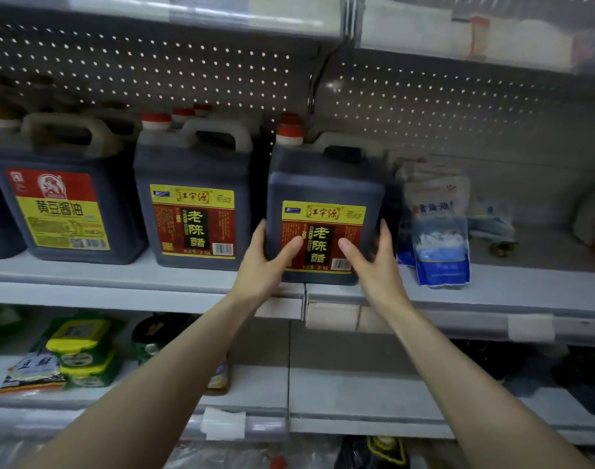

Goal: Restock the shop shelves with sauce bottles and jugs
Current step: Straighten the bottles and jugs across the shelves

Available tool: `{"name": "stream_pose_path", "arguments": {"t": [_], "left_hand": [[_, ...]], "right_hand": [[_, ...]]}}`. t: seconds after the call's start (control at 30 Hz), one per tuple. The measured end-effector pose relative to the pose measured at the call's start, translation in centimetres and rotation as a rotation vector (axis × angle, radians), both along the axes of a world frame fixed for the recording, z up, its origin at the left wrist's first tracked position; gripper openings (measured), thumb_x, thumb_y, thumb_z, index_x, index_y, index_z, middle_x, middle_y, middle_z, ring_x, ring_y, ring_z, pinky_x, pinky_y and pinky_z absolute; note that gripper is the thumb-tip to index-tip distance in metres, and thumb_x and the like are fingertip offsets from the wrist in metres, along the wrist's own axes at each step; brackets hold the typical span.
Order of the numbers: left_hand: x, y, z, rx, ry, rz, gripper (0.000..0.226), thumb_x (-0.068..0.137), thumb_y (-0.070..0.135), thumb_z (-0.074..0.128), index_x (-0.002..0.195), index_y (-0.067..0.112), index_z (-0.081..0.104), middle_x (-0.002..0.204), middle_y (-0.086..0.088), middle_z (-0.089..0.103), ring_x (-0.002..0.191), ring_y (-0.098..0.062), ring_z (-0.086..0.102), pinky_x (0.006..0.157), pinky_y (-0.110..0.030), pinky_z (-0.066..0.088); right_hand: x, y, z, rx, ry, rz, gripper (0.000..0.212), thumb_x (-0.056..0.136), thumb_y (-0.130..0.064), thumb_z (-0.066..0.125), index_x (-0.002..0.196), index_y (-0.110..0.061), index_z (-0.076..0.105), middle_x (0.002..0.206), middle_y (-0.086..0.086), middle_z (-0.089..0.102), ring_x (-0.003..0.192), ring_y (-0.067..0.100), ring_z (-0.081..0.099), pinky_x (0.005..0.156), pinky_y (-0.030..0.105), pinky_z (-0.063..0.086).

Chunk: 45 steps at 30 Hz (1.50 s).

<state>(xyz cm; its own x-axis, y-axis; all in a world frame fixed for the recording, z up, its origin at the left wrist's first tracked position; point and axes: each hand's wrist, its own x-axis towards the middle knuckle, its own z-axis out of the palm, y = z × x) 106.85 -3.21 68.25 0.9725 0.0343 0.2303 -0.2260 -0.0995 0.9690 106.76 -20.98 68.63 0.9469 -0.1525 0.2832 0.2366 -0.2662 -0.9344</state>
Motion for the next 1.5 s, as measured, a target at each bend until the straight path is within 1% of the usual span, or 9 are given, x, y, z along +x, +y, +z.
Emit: {"name": "stream_pose_path", "arguments": {"t": [0.07,0.13,0.23,0.3,0.7,1.1,1.23,1.4,1.5], "left_hand": [[0.6,-0.4,-0.1,-0.027,-0.036,-0.011,0.061,0.09,0.035,0.061,0.144,0.026,0.034,0.118,0.02,0.06,0.102,0.014,0.057,0.087,-0.011,0.047],[1.2,-0.7,-0.2,-0.05,-0.062,-0.025,0.054,0.093,0.028,0.057,0.142,0.025,0.035,0.111,0.023,0.059,0.092,0.019,0.058,0.073,-0.003,0.046],[1.9,-0.8,-0.7,-0.074,-0.074,-0.028,0.054,0.094,0.024,0.055,0.143,0.022,0.033,0.112,0.019,0.06,0.093,0.017,0.059,0.072,-0.004,0.046],[2.3,-0.8,-1.0,-0.071,-0.074,-0.028,0.056,0.094,0.026,0.054,0.144,0.023,0.032,0.115,0.019,0.06,0.096,0.015,0.059,0.074,-0.004,0.047],[3.3,-0.6,-1.2,-0.056,-0.064,-0.035,0.054,0.094,0.031,0.053,0.143,0.027,0.032,0.117,0.017,0.058,0.102,0.008,0.056,0.073,-0.004,0.046],[4.2,-0.7,-1.3,-0.046,-0.051,-0.018,0.055,0.092,0.037,0.053,0.142,0.026,0.034,0.127,0.008,0.057,0.11,-0.001,0.055,0.089,-0.015,0.045],[4.0,-0.8,-1.4,-0.047,-0.049,-0.012,0.056,0.091,0.039,0.053,0.142,0.025,0.034,0.125,0.009,0.057,0.106,0.002,0.055,0.077,-0.007,0.045],[3.7,-0.8,-1.8,-0.066,-0.052,-0.007,0.054,0.092,0.036,0.054,0.141,0.024,0.037,0.118,0.015,0.059,0.102,0.006,0.056,0.071,-0.001,0.045],[3.7,-0.7,-1.8,-0.059,-0.049,-0.018,0.054,0.093,0.036,0.054,0.142,0.025,0.035,0.122,0.013,0.058,0.105,0.004,0.056,0.074,-0.003,0.047]], "right_hand": [[0.9,-0.4,0.0,0.005,0.0,0.066,0.084,0.087,-0.041,0.062,0.153,-0.029,0.012,0.151,-0.004,0.036,0.136,0.015,0.038,0.108,0.036,0.038],[1.6,-0.7,0.0,-0.002,0.012,0.117,0.078,0.089,-0.04,0.06,0.152,-0.028,0.017,0.144,-0.006,0.044,0.126,0.01,0.046,0.098,0.027,0.042],[2.2,-1.0,0.1,0.007,0.04,0.171,0.069,0.091,-0.036,0.058,0.15,-0.027,0.022,0.131,-0.009,0.05,0.108,0.002,0.051,0.08,0.013,0.043],[2.4,-1.1,0.1,0.009,0.048,0.175,0.067,0.092,-0.037,0.056,0.149,-0.028,0.023,0.123,-0.014,0.05,0.1,-0.004,0.051,0.078,0.012,0.042],[3.2,-1.0,0.2,-0.064,0.062,0.129,0.07,0.09,-0.045,0.055,0.149,-0.027,0.021,0.136,-0.008,0.049,0.126,0.014,0.048,0.106,0.038,0.041],[4.1,-0.8,0.0,-0.064,0.097,0.11,0.072,0.09,-0.048,0.053,0.15,-0.026,0.019,0.144,-0.001,0.047,0.13,0.02,0.047,0.108,0.044,0.041],[3.9,-0.7,-0.3,-0.063,0.1,0.118,0.074,0.087,-0.053,0.053,0.149,-0.027,0.021,0.143,-0.002,0.047,0.13,0.018,0.048,0.108,0.043,0.041],[3.7,-0.7,-0.5,-0.047,0.134,0.129,0.099,0.066,-0.072,0.051,0.149,-0.028,0.021,0.144,-0.003,0.047,0.131,0.019,0.047,0.109,0.048,0.039],[3.9,-0.8,-0.6,-0.045,0.126,0.132,0.086,0.074,-0.066,0.05,0.147,-0.029,0.024,0.141,-0.004,0.05,0.127,0.018,0.05,0.108,0.044,0.041]]}}
